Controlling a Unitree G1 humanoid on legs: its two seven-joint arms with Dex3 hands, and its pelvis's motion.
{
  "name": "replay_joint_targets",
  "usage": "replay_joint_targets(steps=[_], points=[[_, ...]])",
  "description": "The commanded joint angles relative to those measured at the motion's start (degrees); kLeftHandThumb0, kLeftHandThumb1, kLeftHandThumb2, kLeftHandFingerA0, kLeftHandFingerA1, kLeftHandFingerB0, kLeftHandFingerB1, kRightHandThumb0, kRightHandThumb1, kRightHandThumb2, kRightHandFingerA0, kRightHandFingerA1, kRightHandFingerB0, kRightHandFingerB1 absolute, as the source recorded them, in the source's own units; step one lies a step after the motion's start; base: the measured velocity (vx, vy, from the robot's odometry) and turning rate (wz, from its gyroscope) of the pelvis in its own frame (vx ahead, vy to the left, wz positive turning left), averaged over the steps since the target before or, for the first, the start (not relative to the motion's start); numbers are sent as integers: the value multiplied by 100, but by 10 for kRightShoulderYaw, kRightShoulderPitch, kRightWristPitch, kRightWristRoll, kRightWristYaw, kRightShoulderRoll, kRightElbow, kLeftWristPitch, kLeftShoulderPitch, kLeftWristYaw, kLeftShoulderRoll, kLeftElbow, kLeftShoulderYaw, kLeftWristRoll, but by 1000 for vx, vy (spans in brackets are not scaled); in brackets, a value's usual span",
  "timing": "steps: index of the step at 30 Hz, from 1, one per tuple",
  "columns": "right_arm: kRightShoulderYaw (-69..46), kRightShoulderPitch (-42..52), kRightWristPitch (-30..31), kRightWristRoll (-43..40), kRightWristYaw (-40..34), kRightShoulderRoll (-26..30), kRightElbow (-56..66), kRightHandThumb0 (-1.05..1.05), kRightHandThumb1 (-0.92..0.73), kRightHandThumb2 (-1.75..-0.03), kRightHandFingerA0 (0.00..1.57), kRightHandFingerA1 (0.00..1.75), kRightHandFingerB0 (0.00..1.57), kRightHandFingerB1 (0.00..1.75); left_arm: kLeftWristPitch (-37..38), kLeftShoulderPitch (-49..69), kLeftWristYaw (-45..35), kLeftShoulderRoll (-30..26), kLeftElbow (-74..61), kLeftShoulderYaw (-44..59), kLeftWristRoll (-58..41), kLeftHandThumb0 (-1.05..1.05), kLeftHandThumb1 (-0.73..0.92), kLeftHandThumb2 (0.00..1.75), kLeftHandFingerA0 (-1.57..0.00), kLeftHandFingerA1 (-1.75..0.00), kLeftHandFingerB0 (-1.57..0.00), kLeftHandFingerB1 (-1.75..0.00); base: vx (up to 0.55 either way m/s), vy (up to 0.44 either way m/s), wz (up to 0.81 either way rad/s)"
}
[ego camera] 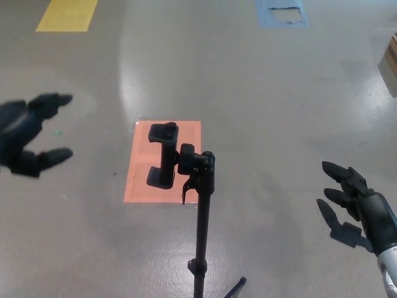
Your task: The robot uses its left hand to grab the top of a phone stand kept on the floor and tilt it upwards to adjust its angle
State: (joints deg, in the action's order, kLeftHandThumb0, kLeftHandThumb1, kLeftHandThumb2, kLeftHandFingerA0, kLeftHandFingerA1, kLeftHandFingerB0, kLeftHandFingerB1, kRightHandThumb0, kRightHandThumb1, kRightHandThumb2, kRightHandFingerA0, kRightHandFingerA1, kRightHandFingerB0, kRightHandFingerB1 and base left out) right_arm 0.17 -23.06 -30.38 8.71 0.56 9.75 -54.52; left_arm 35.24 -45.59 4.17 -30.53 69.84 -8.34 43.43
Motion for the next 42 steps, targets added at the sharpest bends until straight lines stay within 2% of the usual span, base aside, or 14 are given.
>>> replay_joint_targets(steps=[1, 3, 7, 13, 15, 21, 22, 24, 28, 29, 32, 33, 35, 42], points=[[-1, 36, -5, -2, 2, 12, 2, -65, -83, -64, 25, 36, 16, 29, 21, 170, -139, 46, 25, 182, -274, -81, 70, 106, -15, -45, 0, -31, 0, 0, 0], [0, 44, -9, -1, 0, 11, 2, -67, -83, -64, 25, 36, 16, 29, 16, 182, -149, 45, 30, 200, -279, -79, 86, 66, -19, -30, -10, -25, 0, 0, 0], [-2, 55, -12, -3, 1, 13, 7, -66, -83, -64, 24, 37, 15, 29, 2, 197, -156, 50, 35, 221, -282, -37, 46, 106, 0, -47, 0, -47, 0, 0, 0], [-3, 56, -12, -4, 3, 15, 8, -67, -83, -64, 24, 37, 15, 29, -25, 203, -196, 64, 39, 261, -305, -85, 70, 101, -13, -43, -6, -32, 0, 0, 0], [-3, 51, -10, -5, 3, 12, 8, -66, -83, -64, 24, 37, 15, 30, -41, 200, -199, 61, 41, 269, -301, -38, 43, 105, -1, -47, 0, -48, 0, 0, 0], [-4, 50, -5, -5, 2, 10, 12, -66, -82, -64, 25, 37, 15, 29, -48, 203, -204, 60, 42, 278, -293, -38, 42, 104, 0, -47, 0, -47, 0, 0, 0], [-3, 49, -5, -5, 2, 11, 13, -66, -83, -64, 25, 37, 15, 29, -48, 203, -202, 60, 42, 278, -292, -85, 86, 67, -25, -32, -13, -24, 0, 0, 0], [-2, 46, -2, -3, 3, 13, 14, -71, -69, -89, 19, 45, 13, 40, -48, 203, -203, 61, 40, 279, -291, -38, 41, 104, 0, -47, 0, -47, 0, 0, 0], [-1, 47, -2, -1, 1, 15, 17, -65, -83, -63, 27, 37, 16, 29, -49, 205, -208, 64, 37, 281, -293, -38, 41, 103, 0, -47, 0, -47, 0, 0, 0], [-2, 45, -2, 0, 0, 15, 17, -69, -68, -91, 20, 46, 11, 41, -52, 203, -208, 64, 36, 280, -293, -85, 69, 100, -12, -42, -6, -33, 0, 0, 0], [-2, 42, -3, 0, -1, 16, 15, -66, -83, -64, 27, 37, 16, 30, -54, 201, -210, 63, 33, 276, -294, -84, 70, 100, -12, -42, -6, -33, 0, 0, 0], [-3, 42, -3, -2, 0, 15, 15, -65, -83, -63, 27, 37, 16, 30, -55, 200, -210, 62, 32, 274, -294, -38, 43, 104, 0, -47, 0, -47, 0, 0, 0], [-4, 40, -3, -5, 3, 14, 15, -65, -83, -64, 26, 37, 16, 30, -57, 198, -210, 60, 31, 269, -297, -82, 69, 100, -12, -42, -5, -34, 0, 0, 0], [-4, 31, 3, -4, 2, 14, 9, -70, -68, -89, 19, 45, 12, 40, -64, 193, -216, 56, 29, 255, -314, -80, 68, 104, -12, -44, -3, -35, 0, 0, 0]])
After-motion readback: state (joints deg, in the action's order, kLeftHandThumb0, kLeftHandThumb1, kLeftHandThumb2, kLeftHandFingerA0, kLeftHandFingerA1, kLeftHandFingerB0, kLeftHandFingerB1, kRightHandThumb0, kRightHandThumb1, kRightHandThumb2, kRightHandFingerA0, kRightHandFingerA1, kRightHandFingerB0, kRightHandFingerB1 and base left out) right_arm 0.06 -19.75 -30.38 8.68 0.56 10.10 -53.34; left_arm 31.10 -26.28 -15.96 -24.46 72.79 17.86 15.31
